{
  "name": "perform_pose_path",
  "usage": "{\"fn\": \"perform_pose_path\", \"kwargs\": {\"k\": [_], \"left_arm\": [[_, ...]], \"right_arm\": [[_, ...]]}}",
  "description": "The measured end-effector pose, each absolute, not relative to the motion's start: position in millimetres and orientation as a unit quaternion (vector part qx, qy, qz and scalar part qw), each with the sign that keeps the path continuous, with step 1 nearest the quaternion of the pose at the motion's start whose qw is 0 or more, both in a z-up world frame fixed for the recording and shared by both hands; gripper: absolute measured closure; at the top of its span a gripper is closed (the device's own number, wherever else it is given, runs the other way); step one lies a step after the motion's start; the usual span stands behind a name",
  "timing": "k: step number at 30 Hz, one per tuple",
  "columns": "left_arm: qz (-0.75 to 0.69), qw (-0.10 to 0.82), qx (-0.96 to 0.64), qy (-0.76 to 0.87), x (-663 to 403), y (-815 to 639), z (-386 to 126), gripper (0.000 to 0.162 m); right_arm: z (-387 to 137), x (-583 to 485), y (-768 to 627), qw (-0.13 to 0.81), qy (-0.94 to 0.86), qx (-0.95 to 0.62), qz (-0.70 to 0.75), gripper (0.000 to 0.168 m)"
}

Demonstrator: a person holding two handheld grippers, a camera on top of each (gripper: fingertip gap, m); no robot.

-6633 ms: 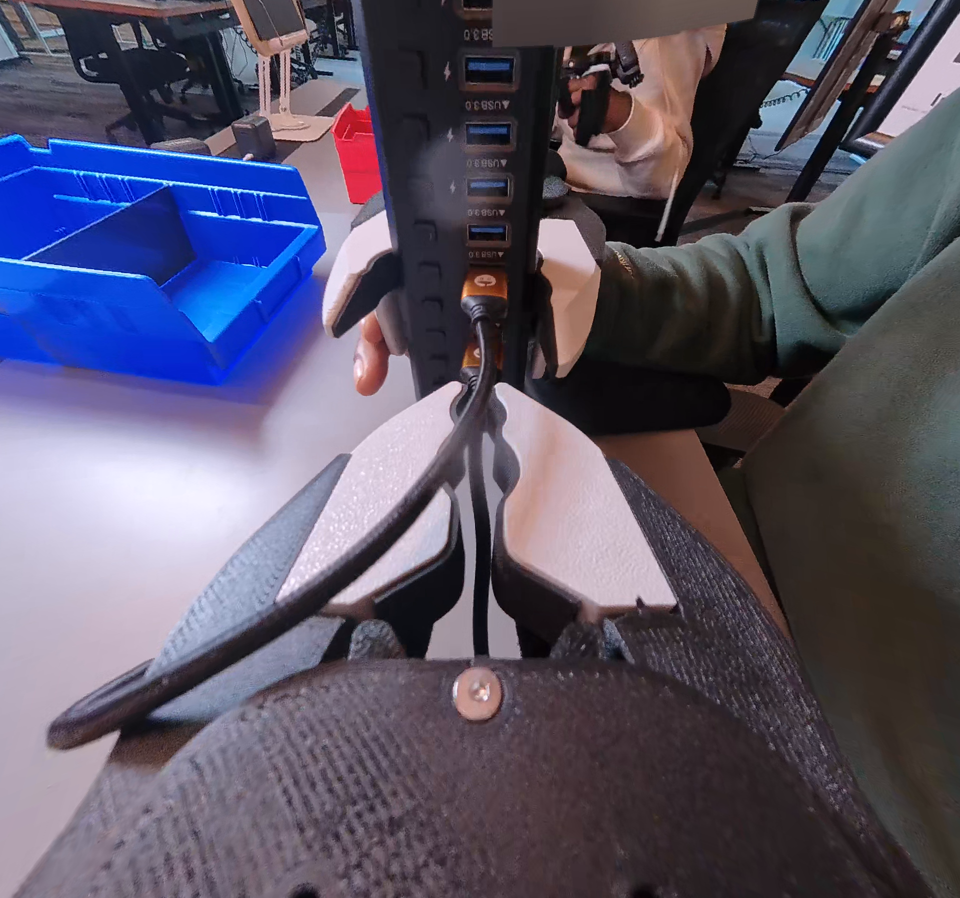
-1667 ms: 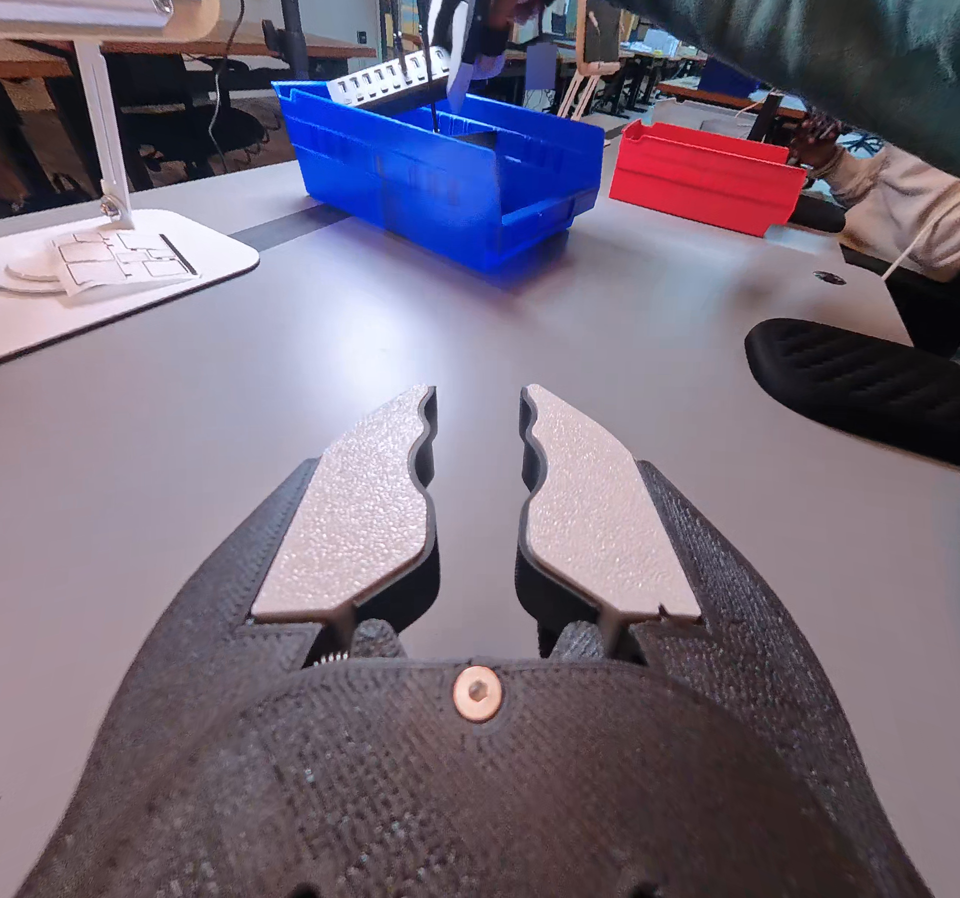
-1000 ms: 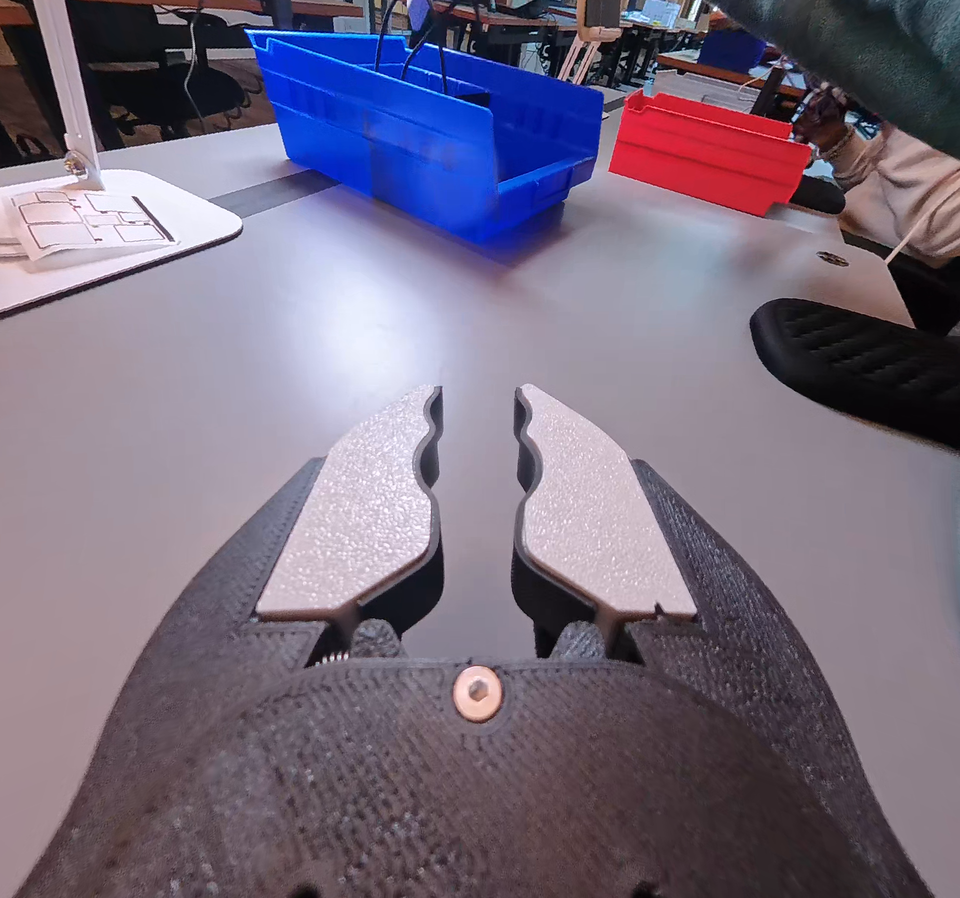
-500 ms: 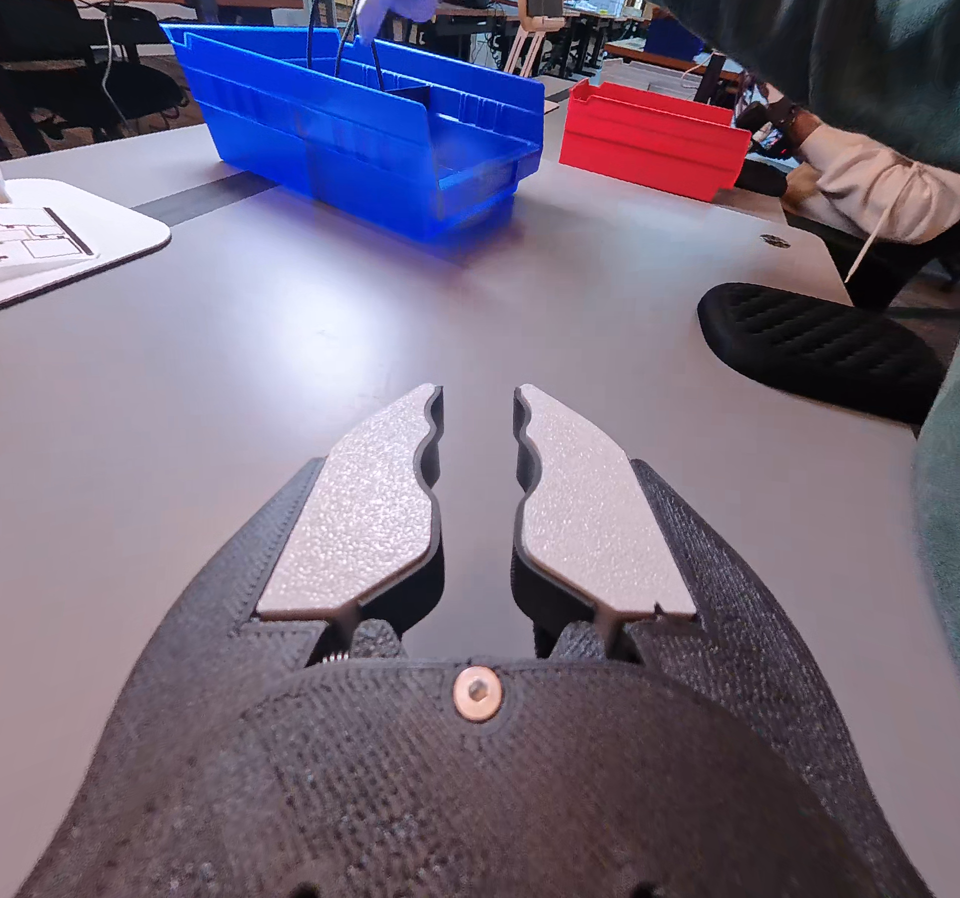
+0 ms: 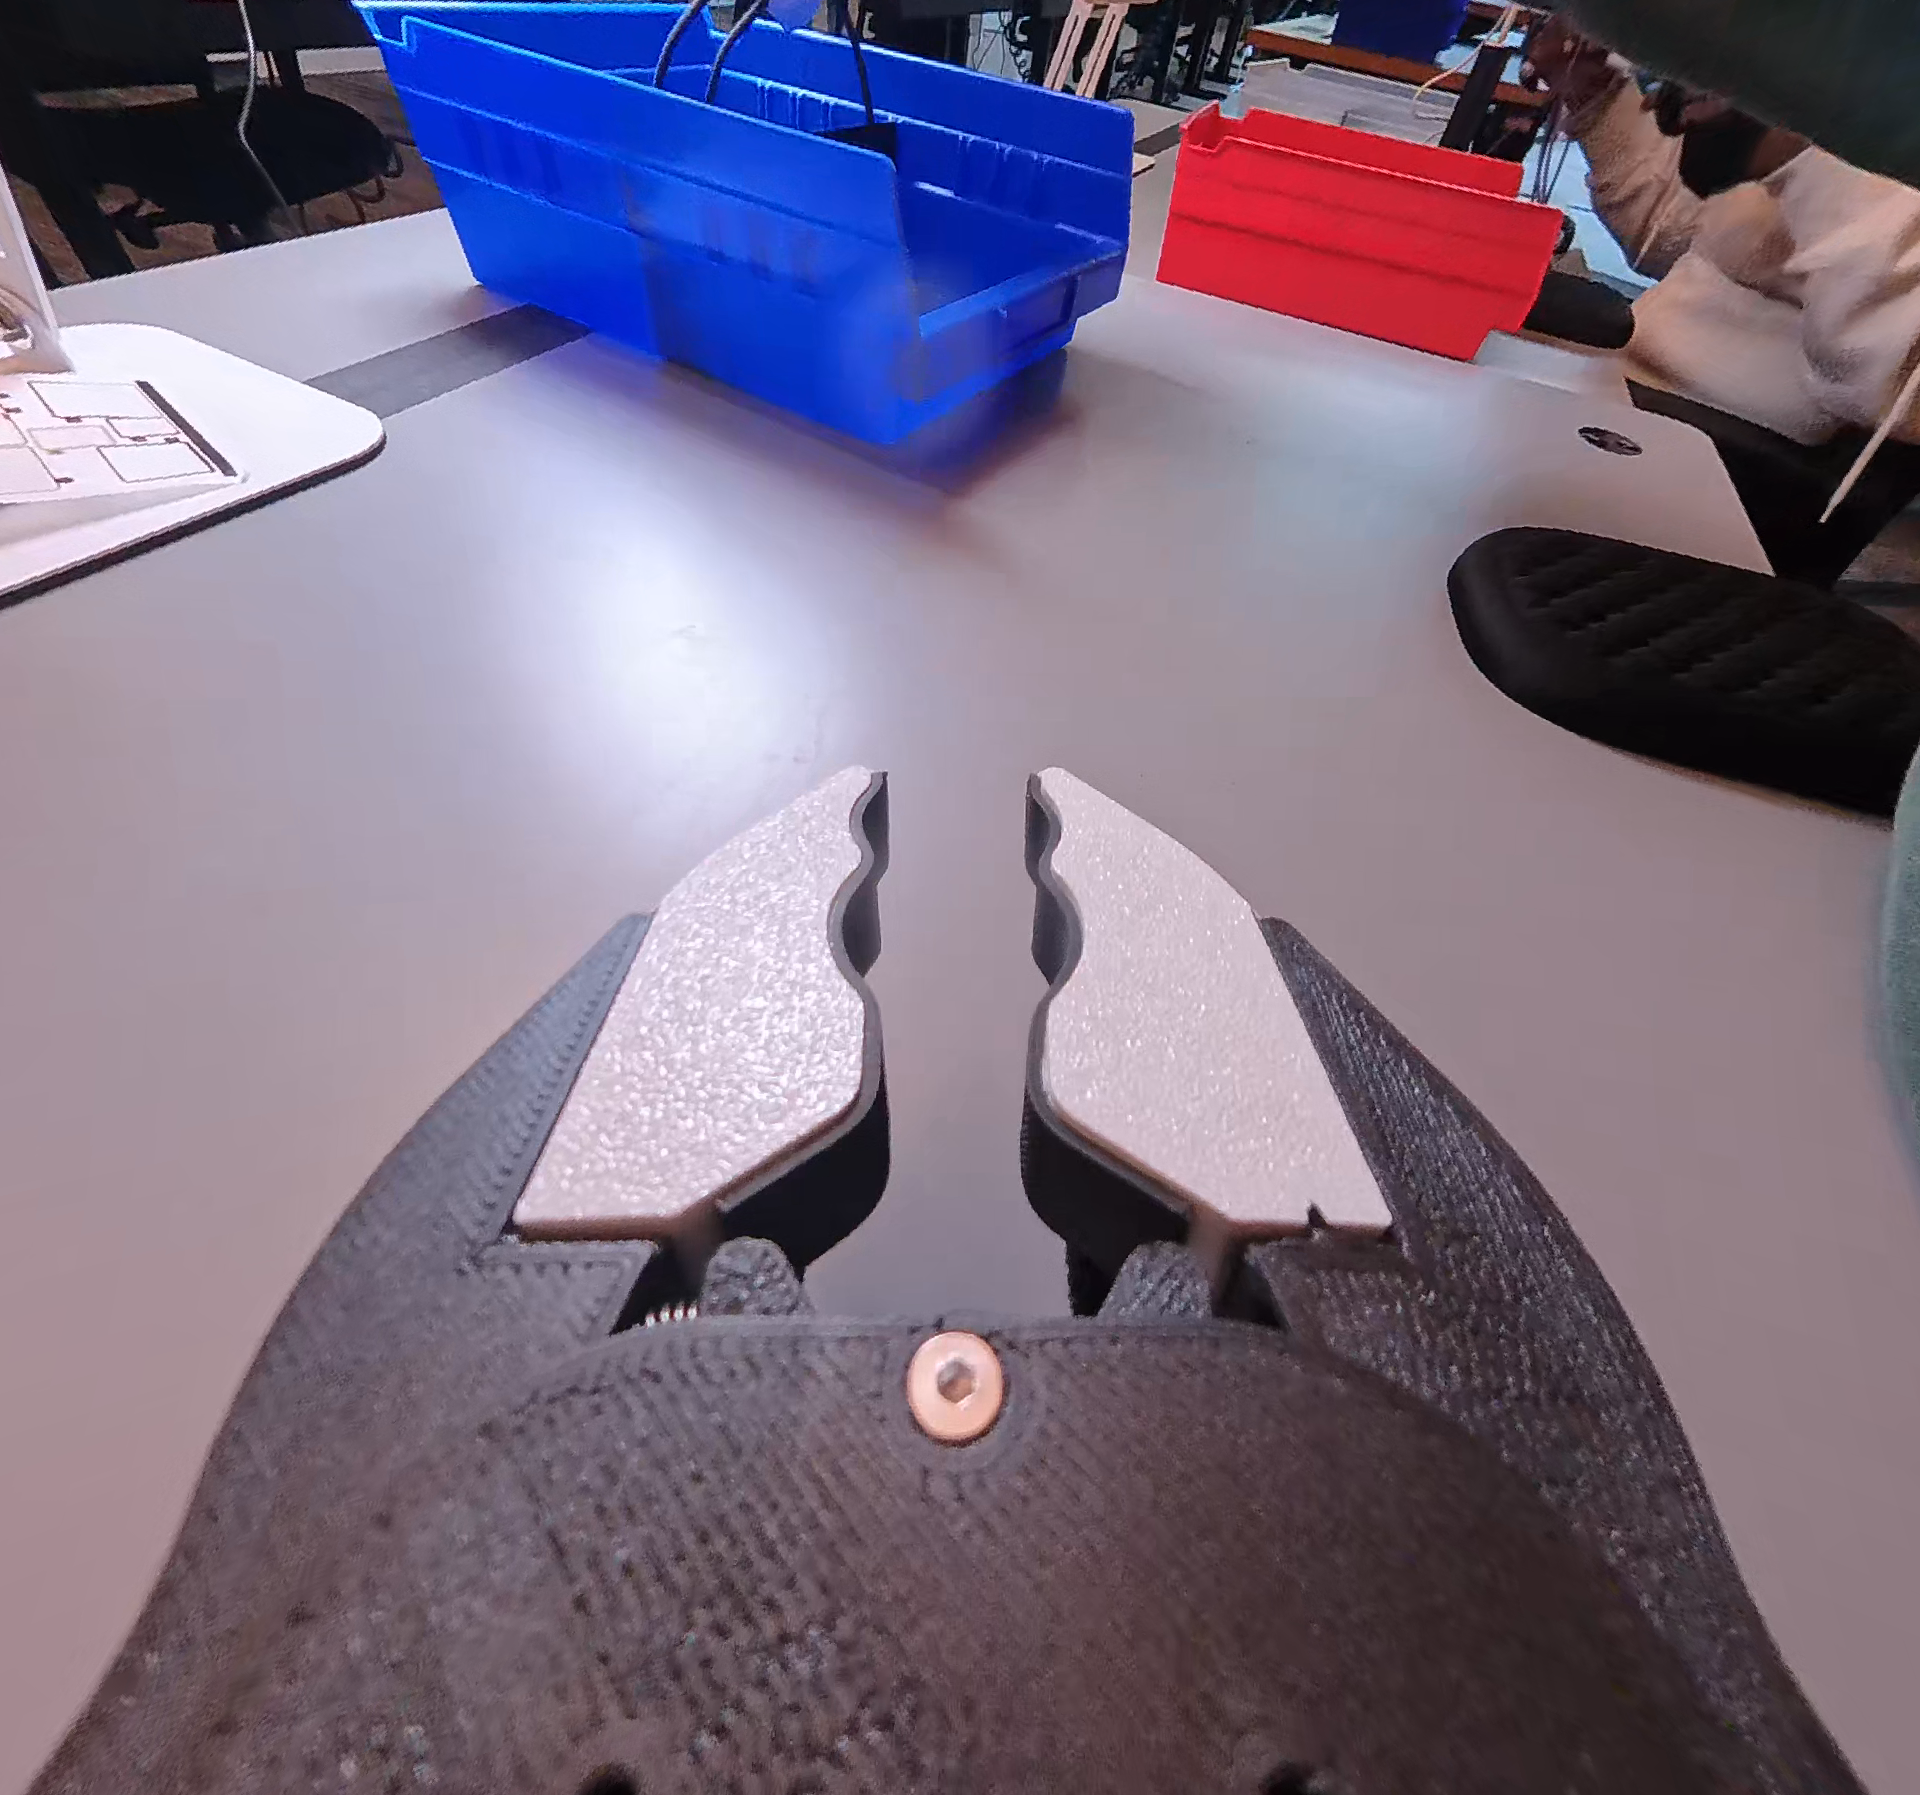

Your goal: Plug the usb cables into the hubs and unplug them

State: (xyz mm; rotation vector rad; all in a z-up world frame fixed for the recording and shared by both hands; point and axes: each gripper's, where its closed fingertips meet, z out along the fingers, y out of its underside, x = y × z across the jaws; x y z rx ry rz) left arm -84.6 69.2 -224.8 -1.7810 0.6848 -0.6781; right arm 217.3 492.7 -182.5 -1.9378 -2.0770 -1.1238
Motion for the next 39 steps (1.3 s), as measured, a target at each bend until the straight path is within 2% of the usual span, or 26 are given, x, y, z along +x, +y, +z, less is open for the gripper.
{"fn": "perform_pose_path", "kwargs": {"k": [2, 10, 14, 18, 20, 22, 25, 27, 28, 31, 35, 39], "left_arm": [[-0.284, 0.529, -0.746, 0.288, -85, 69, -225, 0.137], [-0.282, 0.521, -0.747, 0.302, -81, 65, -228, 0.138], [-0.279, 0.518, -0.748, 0.306, -80, 64, -229, 0.138], [-0.284, 0.517, -0.749, 0.301, -81, 66, -229, 0.139], [-0.284, 0.518, -0.749, 0.299, -81, 66, -229, 0.139], [-0.283, 0.517, -0.75, 0.3, -82, 66, -229, 0.139], [-0.282, 0.515, -0.75, 0.303, -81, 65, -230, 0.139], [-0.282, 0.515, -0.75, 0.305, -80, 65, -230, 0.139], [-0.281, 0.515, -0.75, 0.306, -80, 65, -230, 0.139], [-0.28, 0.515, -0.75, 0.307, -80, 64, -230, 0.139], [-0.279, 0.513, -0.751, 0.308, -80, 64, -231, 0.14], [-0.28, 0.511, -0.752, 0.309, -80, 64, -231, 0.14]], "right_arm": [[-178, 208, 488, 0.05, -0.681, -0.643, -0.347, 0.164], [-151, 144, 483, 0.214, -0.614, -0.743, -0.159, 0.161], [-153, 151, 481, 0.21, -0.577, -0.778, -0.131, 0.16], [-160, 181, 489, 0.167, -0.625, -0.715, -0.265, 0.157], [-164, 190, 488, 0.146, -0.632, -0.705, -0.287, 0.157], [-169, 200, 483, 0.121, -0.628, -0.714, -0.285, 0.15], [-178, 221, 480, 0.089, -0.61, -0.731, -0.294, 0.128], [-183, 230, 479, 0.084, -0.606, -0.733, -0.297, 0.124], [-185, 232, 479, 0.084, -0.605, -0.734, -0.295, 0.125], [-184, 240, 482, 0.091, -0.61, -0.721, -0.316, 0.162], [-170, 239, 485, 0.102, -0.626, -0.687, -0.355, 0.165], [-137, 215, 502, 0.137, -0.68, -0.527, -0.491, 0.165]]}}
